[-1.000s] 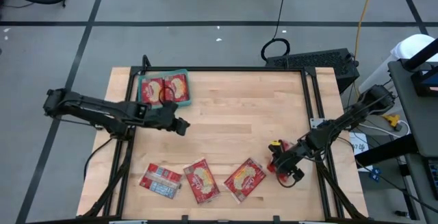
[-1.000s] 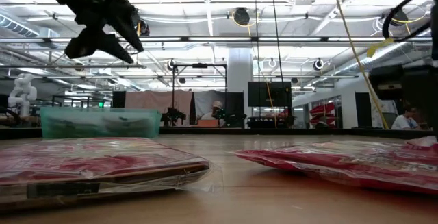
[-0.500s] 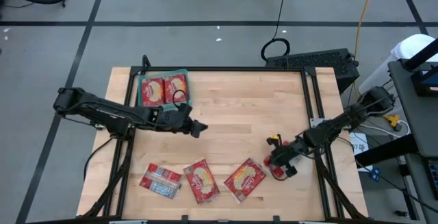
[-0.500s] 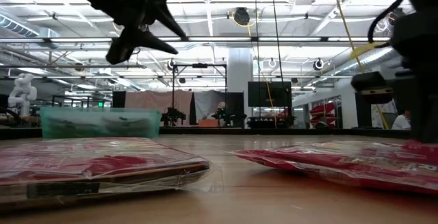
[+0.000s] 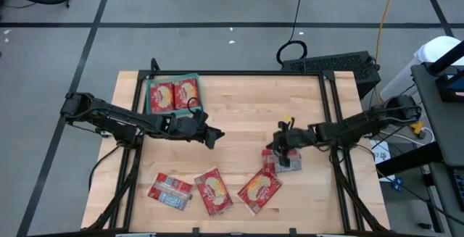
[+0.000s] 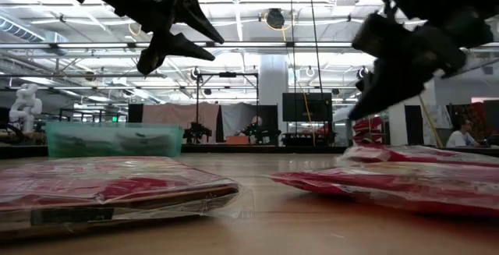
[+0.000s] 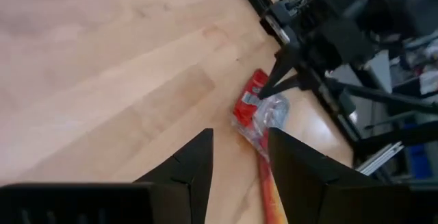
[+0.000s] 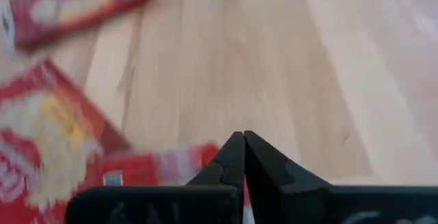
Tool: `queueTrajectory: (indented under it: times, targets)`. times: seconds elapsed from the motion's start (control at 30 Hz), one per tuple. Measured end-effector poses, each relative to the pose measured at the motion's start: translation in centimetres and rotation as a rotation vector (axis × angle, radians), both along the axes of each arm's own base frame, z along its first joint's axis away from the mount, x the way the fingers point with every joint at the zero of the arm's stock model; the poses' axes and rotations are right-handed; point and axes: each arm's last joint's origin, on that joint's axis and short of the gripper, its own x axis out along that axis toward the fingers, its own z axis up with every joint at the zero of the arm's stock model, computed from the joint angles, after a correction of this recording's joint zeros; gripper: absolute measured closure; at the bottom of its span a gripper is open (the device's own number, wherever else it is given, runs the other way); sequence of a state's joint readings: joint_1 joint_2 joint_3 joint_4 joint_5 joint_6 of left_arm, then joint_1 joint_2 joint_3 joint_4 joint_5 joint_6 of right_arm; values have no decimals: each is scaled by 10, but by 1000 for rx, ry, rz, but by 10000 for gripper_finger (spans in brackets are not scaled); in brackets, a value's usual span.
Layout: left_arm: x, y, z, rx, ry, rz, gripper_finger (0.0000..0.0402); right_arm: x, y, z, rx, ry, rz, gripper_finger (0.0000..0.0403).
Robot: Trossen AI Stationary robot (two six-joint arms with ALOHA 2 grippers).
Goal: Sort popcorn bags into baskets
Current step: Put the red popcorn bag into the blue bin
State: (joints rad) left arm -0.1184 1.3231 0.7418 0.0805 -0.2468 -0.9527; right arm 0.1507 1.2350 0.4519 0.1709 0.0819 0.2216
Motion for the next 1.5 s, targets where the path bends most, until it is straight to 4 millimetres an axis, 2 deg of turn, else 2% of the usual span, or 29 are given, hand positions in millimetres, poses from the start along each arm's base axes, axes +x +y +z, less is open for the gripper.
queueTrajectory:
  times: [0.17, 0.37, 0.47, 0.63, 0.8, 0.9, 0.97, 1.07, 1.27, 1.5]
  targets:
    - [0, 1, 0, 67, 8, 2, 258, 13, -6, 17, 14, -89, -31, 403]
    - [0, 3, 0, 71, 7, 32, 220, 12, -6, 18, 177, -14, 53, 392]
    - [0, 4, 0, 80, 6, 50, 197, 9, -5, 12, 187, 56, 92, 357]
    - [3, 4, -5, 75, 18, 59, 168, 14, -5, 3, 132, 69, 137, 266]
    - [12, 0, -18, 30, 26, 61, 161, 24, -4, -24, 129, 147, 128, 182]
    - [20, -5, -24, 19, -3, 47, 165, 30, -3, -40, 143, 169, 116, 161]
    - [24, -8, -25, 3, -36, 41, 171, 32, -2, -45, 147, 173, 118, 168]
    - [29, -13, -28, -7, -67, 30, 183, 33, 0, -48, 122, 176, 104, 214]
    - [27, -17, -30, -5, -49, 8, 210, 33, -1, -40, 120, 155, 83, 380]
    - [30, -18, -24, 7, -103, -7, 234, 37, -2, -21, 192, 92, 23, 401]
